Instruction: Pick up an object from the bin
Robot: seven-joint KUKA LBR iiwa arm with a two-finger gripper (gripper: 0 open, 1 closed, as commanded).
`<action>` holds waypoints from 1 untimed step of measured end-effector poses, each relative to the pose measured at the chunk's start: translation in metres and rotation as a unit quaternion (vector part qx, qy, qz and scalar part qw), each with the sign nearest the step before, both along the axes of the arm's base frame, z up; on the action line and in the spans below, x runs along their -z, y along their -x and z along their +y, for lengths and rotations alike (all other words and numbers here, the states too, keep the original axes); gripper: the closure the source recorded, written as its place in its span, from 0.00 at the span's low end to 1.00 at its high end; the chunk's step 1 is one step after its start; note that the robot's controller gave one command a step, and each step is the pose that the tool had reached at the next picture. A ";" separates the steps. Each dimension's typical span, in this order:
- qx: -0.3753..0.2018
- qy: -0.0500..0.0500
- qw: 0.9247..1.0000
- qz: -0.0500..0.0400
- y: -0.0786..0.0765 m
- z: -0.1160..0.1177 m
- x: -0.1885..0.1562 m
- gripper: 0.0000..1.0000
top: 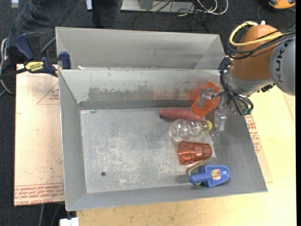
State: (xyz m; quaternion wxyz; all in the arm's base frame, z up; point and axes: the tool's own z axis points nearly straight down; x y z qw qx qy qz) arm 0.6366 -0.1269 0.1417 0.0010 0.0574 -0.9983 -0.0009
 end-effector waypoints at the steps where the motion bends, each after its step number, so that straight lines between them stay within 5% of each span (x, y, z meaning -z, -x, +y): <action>1: 0.000 -0.001 1.000 0.003 0.003 0.001 0.004 0.00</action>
Offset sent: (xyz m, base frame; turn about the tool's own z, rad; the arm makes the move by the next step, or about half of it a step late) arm -0.0265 0.0066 0.0300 -0.1110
